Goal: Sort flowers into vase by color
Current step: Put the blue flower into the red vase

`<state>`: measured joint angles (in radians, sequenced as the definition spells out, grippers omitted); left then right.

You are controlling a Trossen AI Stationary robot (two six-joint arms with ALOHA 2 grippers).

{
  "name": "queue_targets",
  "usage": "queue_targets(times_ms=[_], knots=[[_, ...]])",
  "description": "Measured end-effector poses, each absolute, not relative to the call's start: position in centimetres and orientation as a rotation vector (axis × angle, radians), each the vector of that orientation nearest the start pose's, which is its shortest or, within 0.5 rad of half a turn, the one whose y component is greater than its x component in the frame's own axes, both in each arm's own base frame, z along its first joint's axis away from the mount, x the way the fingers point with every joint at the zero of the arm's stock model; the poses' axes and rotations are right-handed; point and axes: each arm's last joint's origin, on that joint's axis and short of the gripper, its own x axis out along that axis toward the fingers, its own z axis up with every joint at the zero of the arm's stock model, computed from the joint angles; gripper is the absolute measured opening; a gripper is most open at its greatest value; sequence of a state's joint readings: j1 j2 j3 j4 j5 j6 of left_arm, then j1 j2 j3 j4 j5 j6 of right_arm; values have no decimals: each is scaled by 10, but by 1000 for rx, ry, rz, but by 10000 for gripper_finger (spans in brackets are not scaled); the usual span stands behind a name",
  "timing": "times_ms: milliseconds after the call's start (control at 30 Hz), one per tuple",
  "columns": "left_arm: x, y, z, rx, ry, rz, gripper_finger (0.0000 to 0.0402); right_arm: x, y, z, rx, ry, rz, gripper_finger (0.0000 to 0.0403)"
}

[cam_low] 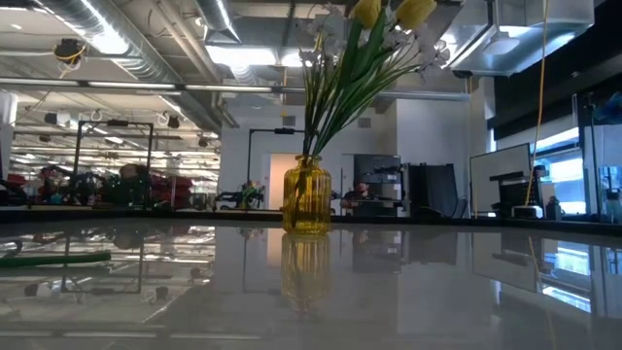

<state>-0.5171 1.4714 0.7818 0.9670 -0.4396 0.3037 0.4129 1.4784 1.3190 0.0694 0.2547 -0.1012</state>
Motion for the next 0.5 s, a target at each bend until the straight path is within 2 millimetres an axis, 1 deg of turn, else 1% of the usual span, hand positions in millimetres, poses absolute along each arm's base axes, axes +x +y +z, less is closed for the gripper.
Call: queue_targets(times_ms=[67, 167, 233, 300, 367, 433, 500], knots=[[266, -146, 289, 152, -204, -55, 134, 304, 126, 389, -127, 74, 176, 14], [243, -150, 298, 152, -106, -66, 166, 279, 118, 408, -98, 53, 290, 9], [227, -152, 302, 139, -41, -92, 180, 260, 112, 422, -51, 33, 378, 12], [215, -154, 304, 118, 4, -130, 185, 237, 106, 437, -18, -5, 458, 10], [207, -159, 303, 104, 25, -158, 187, 212, 97, 450, 1, -28, 551, 6], [204, -162, 299, 108, 29, -176, 187, 186, 89, 461, 22, -61, 644, 7], [204, -165, 293, 98, 31, -185, 187, 161, 80, 469, 33, -73, 711, 11]])
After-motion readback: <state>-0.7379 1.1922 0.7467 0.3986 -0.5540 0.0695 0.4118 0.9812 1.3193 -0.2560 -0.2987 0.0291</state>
